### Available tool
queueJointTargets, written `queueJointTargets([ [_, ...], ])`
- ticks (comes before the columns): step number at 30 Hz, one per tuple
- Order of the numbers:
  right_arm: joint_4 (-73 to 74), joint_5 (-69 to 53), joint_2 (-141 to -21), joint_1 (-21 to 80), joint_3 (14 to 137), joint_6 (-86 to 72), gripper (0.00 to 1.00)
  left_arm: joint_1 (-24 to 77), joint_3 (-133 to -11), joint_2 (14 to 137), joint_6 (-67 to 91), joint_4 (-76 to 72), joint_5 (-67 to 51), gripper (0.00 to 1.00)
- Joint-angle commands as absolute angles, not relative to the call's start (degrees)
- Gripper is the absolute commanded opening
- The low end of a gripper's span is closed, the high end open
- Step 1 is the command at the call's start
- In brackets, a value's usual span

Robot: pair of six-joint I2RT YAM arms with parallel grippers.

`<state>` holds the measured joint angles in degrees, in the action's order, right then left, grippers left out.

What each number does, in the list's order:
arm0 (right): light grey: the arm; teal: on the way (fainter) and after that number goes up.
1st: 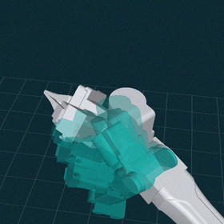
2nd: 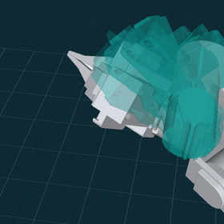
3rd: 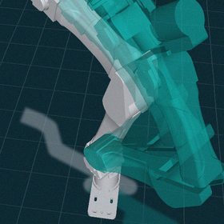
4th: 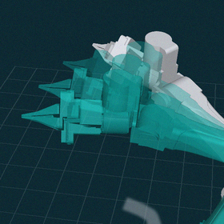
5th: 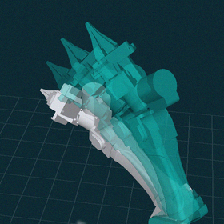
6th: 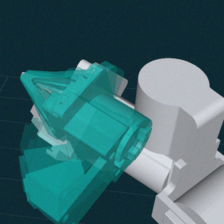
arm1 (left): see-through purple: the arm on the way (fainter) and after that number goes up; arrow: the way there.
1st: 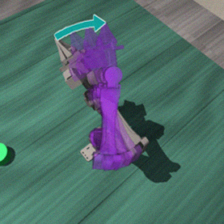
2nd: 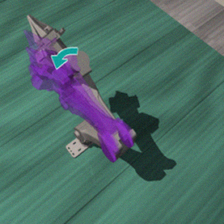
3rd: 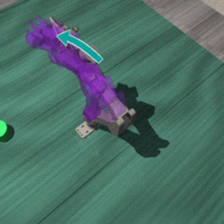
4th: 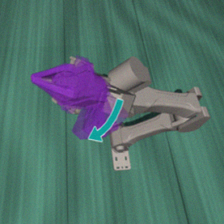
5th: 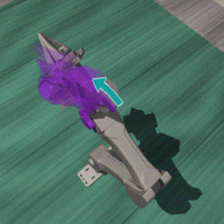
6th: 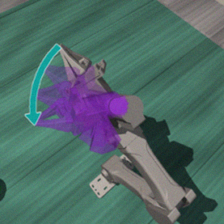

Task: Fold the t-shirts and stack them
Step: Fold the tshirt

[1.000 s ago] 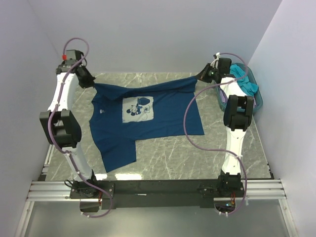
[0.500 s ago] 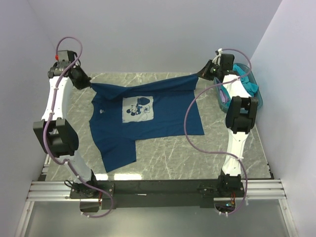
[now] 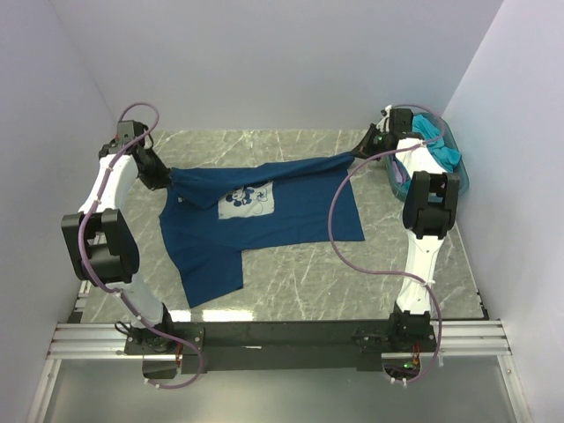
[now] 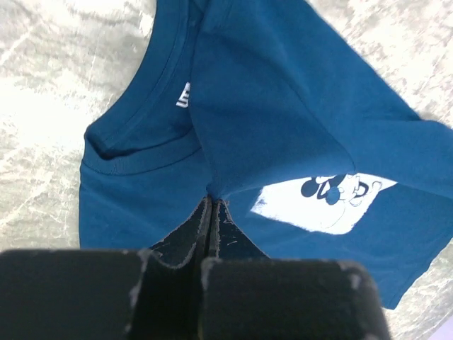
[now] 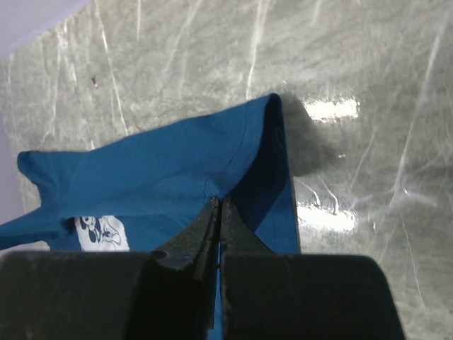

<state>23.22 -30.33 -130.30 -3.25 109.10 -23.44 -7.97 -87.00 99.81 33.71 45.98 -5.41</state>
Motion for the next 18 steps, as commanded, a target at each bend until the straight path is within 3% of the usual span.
queueJointTargets([
  [1,25.1,-29.4,-127.9,-3.2,108.1,-22.5,0.00,-8.6,-84.6,95.9,34.0,42.6,-6.9,0.01],
  [18,34.4,-25.8,-131.6,-3.3,109.0,-20.5,0.00,-10.1,-87.2,97.6,33.5,44.4,-7.6,0.01],
])
